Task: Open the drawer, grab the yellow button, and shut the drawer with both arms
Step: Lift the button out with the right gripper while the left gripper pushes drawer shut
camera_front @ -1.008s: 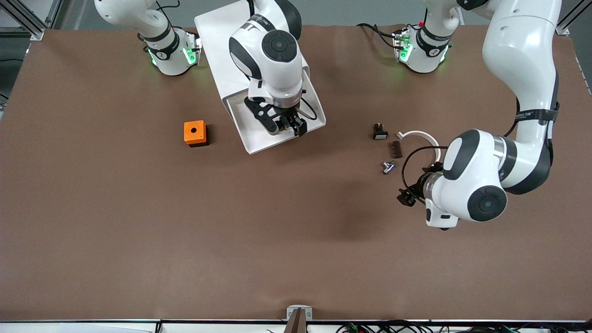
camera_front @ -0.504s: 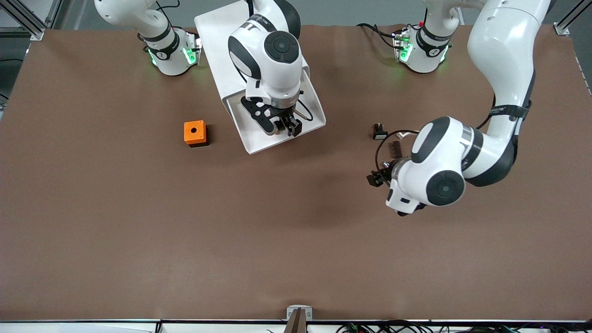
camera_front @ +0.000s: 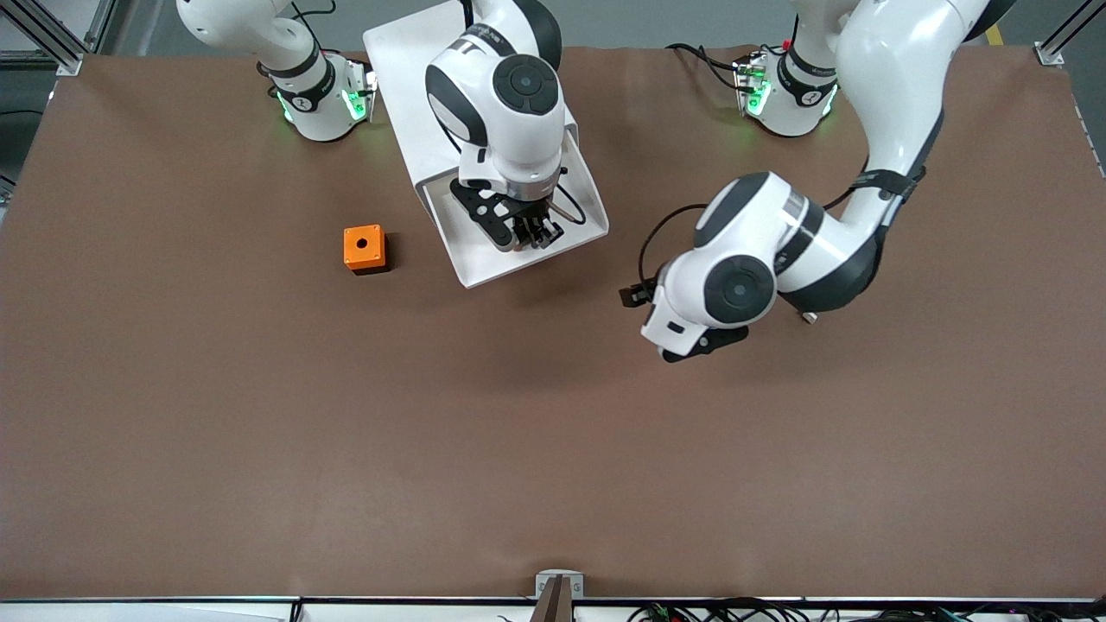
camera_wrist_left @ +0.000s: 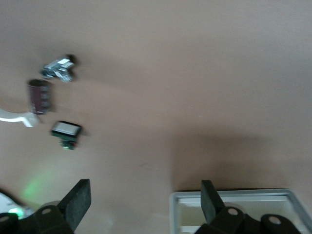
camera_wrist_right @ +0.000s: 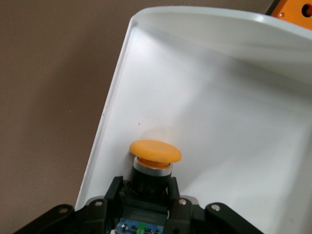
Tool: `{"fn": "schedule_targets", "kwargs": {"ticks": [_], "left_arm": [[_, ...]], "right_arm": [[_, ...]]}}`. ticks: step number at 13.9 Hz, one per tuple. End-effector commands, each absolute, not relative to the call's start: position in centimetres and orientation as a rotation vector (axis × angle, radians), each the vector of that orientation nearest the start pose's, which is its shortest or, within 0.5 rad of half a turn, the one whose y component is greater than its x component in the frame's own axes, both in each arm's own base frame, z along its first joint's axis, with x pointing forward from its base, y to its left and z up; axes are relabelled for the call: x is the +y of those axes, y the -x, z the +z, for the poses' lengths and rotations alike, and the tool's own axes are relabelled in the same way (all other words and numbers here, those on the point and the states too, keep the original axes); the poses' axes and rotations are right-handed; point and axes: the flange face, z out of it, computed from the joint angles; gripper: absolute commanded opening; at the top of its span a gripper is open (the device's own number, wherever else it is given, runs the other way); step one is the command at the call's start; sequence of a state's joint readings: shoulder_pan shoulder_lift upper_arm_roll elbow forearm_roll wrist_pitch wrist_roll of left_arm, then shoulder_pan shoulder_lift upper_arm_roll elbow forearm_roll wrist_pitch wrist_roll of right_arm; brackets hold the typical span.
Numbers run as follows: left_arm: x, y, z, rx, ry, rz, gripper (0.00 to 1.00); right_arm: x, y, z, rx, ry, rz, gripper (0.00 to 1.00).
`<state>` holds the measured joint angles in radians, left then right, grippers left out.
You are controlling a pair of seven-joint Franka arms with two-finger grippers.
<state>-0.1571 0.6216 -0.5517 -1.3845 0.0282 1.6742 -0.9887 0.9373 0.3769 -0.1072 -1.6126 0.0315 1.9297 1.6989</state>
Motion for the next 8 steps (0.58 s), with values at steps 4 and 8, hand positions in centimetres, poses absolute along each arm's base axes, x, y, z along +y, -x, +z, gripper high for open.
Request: {"fn": "schedule_targets", "kwargs": {"ticks": [4, 8], "left_arm": [[-45.7, -52.7, 36.7, -0.784, 3.065, 0.453, 0.99], [-45.8, -52.3, 36.3, -0.826, 3.041, 0.454, 0.99]], "right_arm": [[48.4, -45.0, 44.2, 1.254, 2.897, 0.053, 0.0], [41.7, -48.8, 49.4, 0.989, 3.014, 0.114, 0.0]]}}
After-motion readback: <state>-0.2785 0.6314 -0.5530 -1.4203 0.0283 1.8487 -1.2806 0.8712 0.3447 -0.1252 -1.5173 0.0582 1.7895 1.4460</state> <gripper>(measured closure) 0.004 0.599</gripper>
